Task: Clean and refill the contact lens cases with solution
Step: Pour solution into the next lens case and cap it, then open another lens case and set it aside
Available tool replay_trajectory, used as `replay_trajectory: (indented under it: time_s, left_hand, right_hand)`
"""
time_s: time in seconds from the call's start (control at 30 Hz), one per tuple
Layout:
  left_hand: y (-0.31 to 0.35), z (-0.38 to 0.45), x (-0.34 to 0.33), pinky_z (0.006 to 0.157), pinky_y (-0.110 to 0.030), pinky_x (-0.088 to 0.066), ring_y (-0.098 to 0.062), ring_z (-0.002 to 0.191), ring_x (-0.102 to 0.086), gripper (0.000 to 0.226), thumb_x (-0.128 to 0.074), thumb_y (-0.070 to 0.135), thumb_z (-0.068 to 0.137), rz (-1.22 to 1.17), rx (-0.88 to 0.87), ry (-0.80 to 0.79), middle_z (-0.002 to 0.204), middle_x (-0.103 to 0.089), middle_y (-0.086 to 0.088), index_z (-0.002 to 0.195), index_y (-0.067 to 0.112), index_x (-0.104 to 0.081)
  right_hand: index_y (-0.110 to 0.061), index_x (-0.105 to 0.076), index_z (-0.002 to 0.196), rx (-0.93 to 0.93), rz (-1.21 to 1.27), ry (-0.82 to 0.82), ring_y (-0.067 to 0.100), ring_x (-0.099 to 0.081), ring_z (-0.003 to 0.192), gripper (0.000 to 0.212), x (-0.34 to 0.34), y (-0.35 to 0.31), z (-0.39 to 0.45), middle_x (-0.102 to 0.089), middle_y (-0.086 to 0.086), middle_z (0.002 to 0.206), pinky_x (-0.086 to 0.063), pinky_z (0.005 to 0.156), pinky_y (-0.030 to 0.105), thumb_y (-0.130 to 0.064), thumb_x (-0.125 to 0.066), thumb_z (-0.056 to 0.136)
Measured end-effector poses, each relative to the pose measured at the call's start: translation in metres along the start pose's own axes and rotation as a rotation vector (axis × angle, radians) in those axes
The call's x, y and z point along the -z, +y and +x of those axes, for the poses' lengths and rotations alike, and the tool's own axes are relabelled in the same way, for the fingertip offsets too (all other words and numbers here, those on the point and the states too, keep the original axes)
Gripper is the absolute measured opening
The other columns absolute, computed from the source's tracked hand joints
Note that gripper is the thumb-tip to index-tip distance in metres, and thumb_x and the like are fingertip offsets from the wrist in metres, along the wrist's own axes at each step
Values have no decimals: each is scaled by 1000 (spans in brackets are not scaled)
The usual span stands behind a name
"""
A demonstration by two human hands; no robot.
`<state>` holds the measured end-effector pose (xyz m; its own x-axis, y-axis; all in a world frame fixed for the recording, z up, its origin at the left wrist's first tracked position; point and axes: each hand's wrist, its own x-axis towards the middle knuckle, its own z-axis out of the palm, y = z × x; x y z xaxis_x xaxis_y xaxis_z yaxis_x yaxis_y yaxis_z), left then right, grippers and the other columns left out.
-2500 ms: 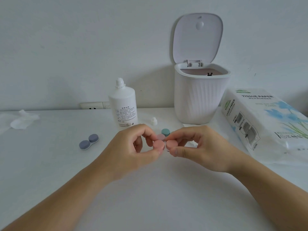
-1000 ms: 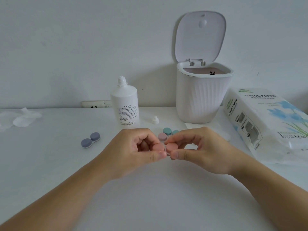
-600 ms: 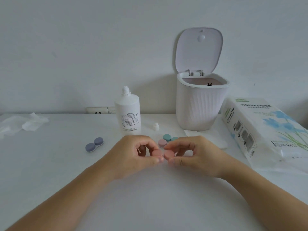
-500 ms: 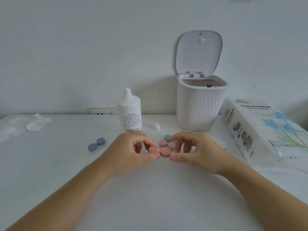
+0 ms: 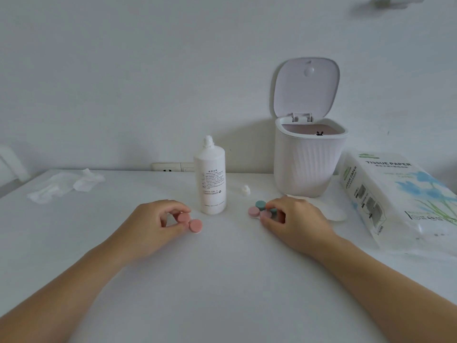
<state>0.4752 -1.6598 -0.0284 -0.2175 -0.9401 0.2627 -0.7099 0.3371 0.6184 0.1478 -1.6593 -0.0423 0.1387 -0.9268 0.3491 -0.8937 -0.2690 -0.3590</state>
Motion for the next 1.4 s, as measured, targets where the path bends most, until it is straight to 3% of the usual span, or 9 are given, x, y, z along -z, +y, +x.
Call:
replay_trajectory:
  time_s: [0.2,0.3,0.47,0.7,0.83,1.0,1.13,1.23,1.4]
  left_hand:
    - [-5,1,8,57,-23,-37,-3,59,-50,9,-71,48,84,214,-24,-28,76,-60,35,85,42,-64]
    - [-4,6,7,66,-24,-45,2,79,-58,36,-58,74,71,254,4,-35,90,-63,23,80,39,-65]
    - [-2,12,4,64,-23,-41,-2,77,-58,23,-71,57,80,332,91,-18,84,-58,16,70,37,-66]
    - [15,12,5,65,-27,-42,-12,82,-59,35,-69,65,79,611,148,75,88,-56,9,77,31,-63]
    - [38,4,-6,60,-19,-37,-1,76,-57,34,-69,65,79,451,24,107,82,-55,15,80,32,-63]
    - [70,6,-38,67,-25,-34,7,81,-53,42,-58,80,73,320,-34,-107,99,-54,31,103,51,-58]
    - [84,24,-52,70,-30,-45,7,83,-55,49,-55,78,79,301,-140,-274,112,-50,36,122,54,-53]
    - [85,29,-60,57,-12,-23,24,88,-47,45,-64,70,81,269,-200,-289,103,-47,42,121,51,-58]
    - [74,30,-75,67,-13,-36,7,80,-54,23,-76,48,83,53,-234,-289,90,-56,21,103,35,-73]
  right_hand:
    - [-31,-66,90,54,4,-23,10,-54,69,17,1,-4,-5,-55,-9,74,-46,64,29,-47,-61,92]
    - [-31,-65,89,56,34,-30,11,-54,68,11,2,-5,-8,-56,-8,74,-48,65,32,-42,-64,89]
    - [-32,-61,86,77,77,-75,11,-53,66,8,6,-5,-10,-55,-8,72,-49,65,33,-38,-65,87]
    - [-32,-54,82,85,69,-130,13,-53,66,14,9,-4,-9,-56,-8,73,-41,61,27,-42,-64,84]
    - [-34,-57,87,73,84,-144,9,-56,70,24,11,-1,-9,-57,-9,75,-44,63,26,-55,-64,77]
    - [-34,-61,86,96,79,-137,8,-56,70,29,11,0,-8,-58,-11,74,-45,65,26,-61,-62,75]
    - [-32,-65,85,153,106,-157,9,-55,69,25,14,2,-8,-57,-13,72,-40,62,22,-56,-67,79]
    - [-33,-67,91,186,113,-201,5,-55,75,27,16,2,-8,-58,-16,75,-44,66,20,-59,-67,80]
    - [-39,-67,90,194,126,-231,-3,-55,80,31,18,2,-7,-57,-28,90,-40,63,12,-64,-63,74]
